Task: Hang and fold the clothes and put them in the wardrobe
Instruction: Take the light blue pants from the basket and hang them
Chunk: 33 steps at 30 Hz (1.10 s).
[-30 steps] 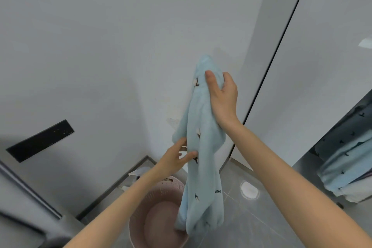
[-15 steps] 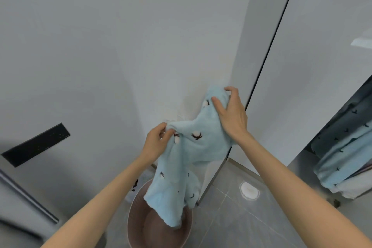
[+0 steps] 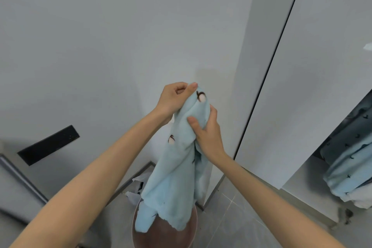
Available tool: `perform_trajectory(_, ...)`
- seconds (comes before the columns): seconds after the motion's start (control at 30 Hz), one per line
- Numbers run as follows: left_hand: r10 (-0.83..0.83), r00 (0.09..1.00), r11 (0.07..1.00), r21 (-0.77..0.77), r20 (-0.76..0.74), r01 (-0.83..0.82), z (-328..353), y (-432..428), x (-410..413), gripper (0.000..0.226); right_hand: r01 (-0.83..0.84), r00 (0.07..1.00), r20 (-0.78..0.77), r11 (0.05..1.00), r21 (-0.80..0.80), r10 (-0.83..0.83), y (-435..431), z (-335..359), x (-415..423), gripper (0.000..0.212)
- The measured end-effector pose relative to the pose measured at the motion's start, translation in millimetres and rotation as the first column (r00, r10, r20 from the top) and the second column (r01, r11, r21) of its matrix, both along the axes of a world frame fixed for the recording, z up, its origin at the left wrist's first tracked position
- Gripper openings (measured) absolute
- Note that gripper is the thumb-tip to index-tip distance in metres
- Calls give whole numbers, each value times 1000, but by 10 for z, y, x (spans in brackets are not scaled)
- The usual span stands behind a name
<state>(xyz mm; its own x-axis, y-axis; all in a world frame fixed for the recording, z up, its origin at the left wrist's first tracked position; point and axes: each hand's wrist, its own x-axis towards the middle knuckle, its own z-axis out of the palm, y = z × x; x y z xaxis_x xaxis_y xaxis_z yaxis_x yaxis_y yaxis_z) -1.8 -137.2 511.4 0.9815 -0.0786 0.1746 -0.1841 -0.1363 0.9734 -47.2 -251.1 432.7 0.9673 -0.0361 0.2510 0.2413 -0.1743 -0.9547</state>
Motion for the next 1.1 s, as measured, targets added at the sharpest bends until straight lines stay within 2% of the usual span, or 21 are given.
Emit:
perform_trajectory(0.1, -67, 996, 997, -26, -62, 66, 32, 67, -11, 28, 73, 997, -1, 997, -3, -73, -83, 71, 56, 56)
perform_trajectory(0.2, -163, 978, 973, -186, -133, 137, -33, 217, 0, 26, 98, 995, 24, 995, 15, -98, -136, 144, 112, 38)
perform_trajectory(0.3, -184, 970, 957, -254, -160, 140, -174, 316, -59, 35, 163, 985, 49, 985, 54, -166, -173, 260, 178, 33)
perform_trajectory(0.4, -156, 980, 987, -48, -124, 151, -409, 360, -188, 45, 229, 971, 42, 967, 113, -235, -232, 377, 274, 33)
perform_trajectory(0.47, -213, 969, 969, 97, -123, 225, -597, 349, -280, 50, 236, 969, 45, 965, 117, -242, -273, 419, 316, 32)
perform_trajectory(0.6, -371, 923, 904, 188, -103, 385, -974, 194, -416, 71, 214, 973, 62, 971, 105, -221, -300, 494, 350, 27)
perform_trajectory(0.67, -328, 942, 922, 191, -71, 336, -1129, 138, -430, 73, 213, 973, 71, 971, 110, -221, -320, 536, 363, 27)
perform_trajectory(0.8, -130, 991, 973, 197, 14, 124, -1161, 137, -387, 45, 265, 959, 74, 959, 103, -273, -433, 557, 404, 33)
perform_trajectory(0.87, -98, 992, 974, 211, 82, 79, -1055, 173, -362, 30, 316, 946, 58, 946, 69, -320, -527, 519, 452, 38)
perform_trajectory(0.97, -69, 986, 974, 225, 153, 33, -871, 228, -286, 19, 328, 944, -27, 945, -12, -328, -684, 362, 525, 41)
perform_trajectory(1.1, 80, 995, 990, 108, 63, -87, -643, 196, -96, 17, 190, 962, -180, 975, -111, -208, -703, 97, 513, 37)
